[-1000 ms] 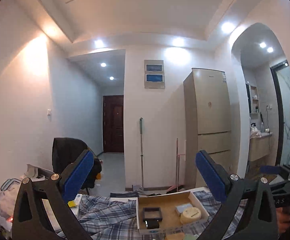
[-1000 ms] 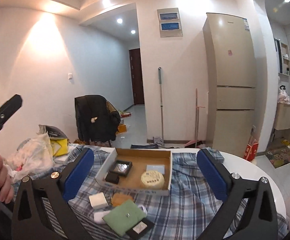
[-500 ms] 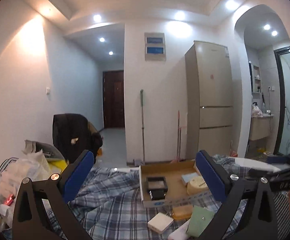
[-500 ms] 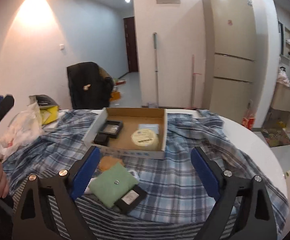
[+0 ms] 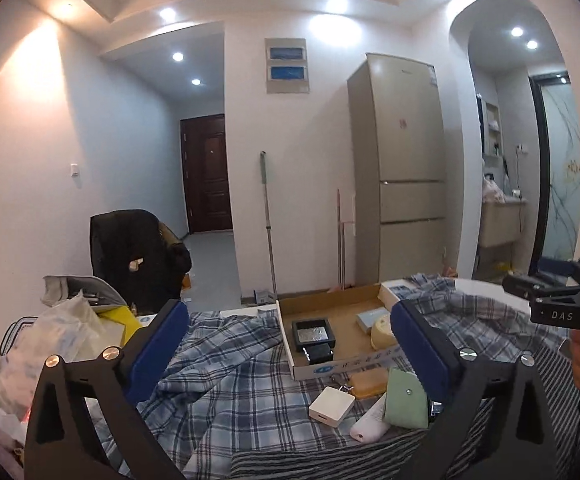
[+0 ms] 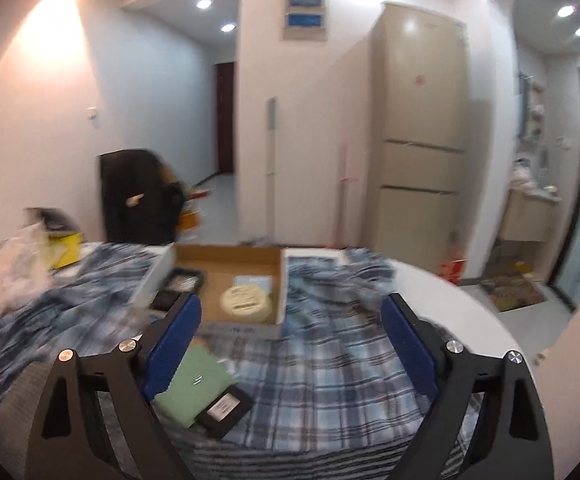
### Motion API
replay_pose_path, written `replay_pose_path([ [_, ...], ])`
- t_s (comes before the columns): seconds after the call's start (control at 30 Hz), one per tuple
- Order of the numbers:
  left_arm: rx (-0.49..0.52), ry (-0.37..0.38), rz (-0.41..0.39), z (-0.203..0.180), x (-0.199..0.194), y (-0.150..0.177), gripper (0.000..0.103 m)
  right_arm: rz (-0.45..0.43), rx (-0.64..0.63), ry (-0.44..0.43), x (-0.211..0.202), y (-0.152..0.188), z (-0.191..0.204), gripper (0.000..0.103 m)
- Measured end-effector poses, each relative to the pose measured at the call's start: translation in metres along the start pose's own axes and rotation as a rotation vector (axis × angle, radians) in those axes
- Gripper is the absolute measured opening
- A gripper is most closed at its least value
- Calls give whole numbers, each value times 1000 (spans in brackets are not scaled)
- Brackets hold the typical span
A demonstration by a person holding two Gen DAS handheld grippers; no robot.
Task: Organize rigid objects
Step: 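Withdraw both grippers up and away from the cardboard box, then grasp the white square charger on the bed with the left gripper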
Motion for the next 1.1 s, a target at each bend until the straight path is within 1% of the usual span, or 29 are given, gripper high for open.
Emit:
replay_pose_path([
  [0.03, 6, 7, 19, -4, 10, 4, 103, -14, 21, -21, 0, 1, 3, 91],
  [0.07, 11, 21, 40, -8, 18, 9, 103, 1, 33, -56, 4, 5, 8, 91],
  [0.1, 21, 44, 62, -12, 25, 14, 103, 38, 25, -97, 11, 9, 13, 91],
  [0.13, 43, 85, 98, -19, 35, 21, 103, 81, 14, -134, 18, 12, 18, 91],
  [0.2, 60, 129, 133, -27, 49, 29, 103, 167, 0, -195, 35, 18, 26, 91],
  [0.27, 64, 174, 143, -30, 60, 34, 102, 218, -24, -237, 48, 23, 32, 91],
  [0.33, 67, 267, 162, -36, 74, 40, 102, 222, -31, -240, 56, 26, 32, 91],
  [0.4, 31, 300, 202, -37, 88, 52, 93, 226, -30, -238, 66, 29, 33, 91],
  [0.43, 8, 333, 262, -38, 100, 65, 87, 233, -22, -238, 71, 32, 32, 91],
  [0.47, 5, 344, 314, -39, 107, 75, 78, 243, -10, -243, 76, 36, 32, 91],
  [0.5, 15, 339, 369, -40, 115, 85, 72, 257, -3, -252, 80, 41, 33, 91],
  [0.53, 36, 335, 422, -40, 124, 95, 61, 273, -7, -257, 83, 47, 33, 91],
  [0.57, 43, 341, 444, -39, 129, 100, 58, 289, -19, -259, 86, 52, 33, 91],
  [0.63, 34, 357, 477, -39, 139, 104, 58, 308, -34, -248, 92, 57, 30, 91],
  [0.7, 21, 400, 509, -41, 145, 108, 58, 321, -30, -242, 96, 61, 28, 91],
  [0.77, 42, 444, 550, -47, 150, 115, 58, 338, -24, -245, 99, 65, 24, 91],
  [0.87, 129, 435, 580, -55, 155, 125, 57, 364, -16, -254, 104, 69, 21, 91],
  [1.0, 209, 461, 594, -62, 157, 132, 58, 384, -4, -270, 104, 72, 21, 91],
  [1.1, 304, 396, 580, -61, 164, 137, 58, 386, -5, -282, 101, 73, 22, 91],
])
Point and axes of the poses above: each gripper's, at about its wrist camera, not at the fingertips, and x roughly the way its jaws point, z to its left, y to its underside, the point moved 7 cm from there along x, roughly the way its jaws point, and after that the axes turned 5 degrees about x, right-handed, at the moved point
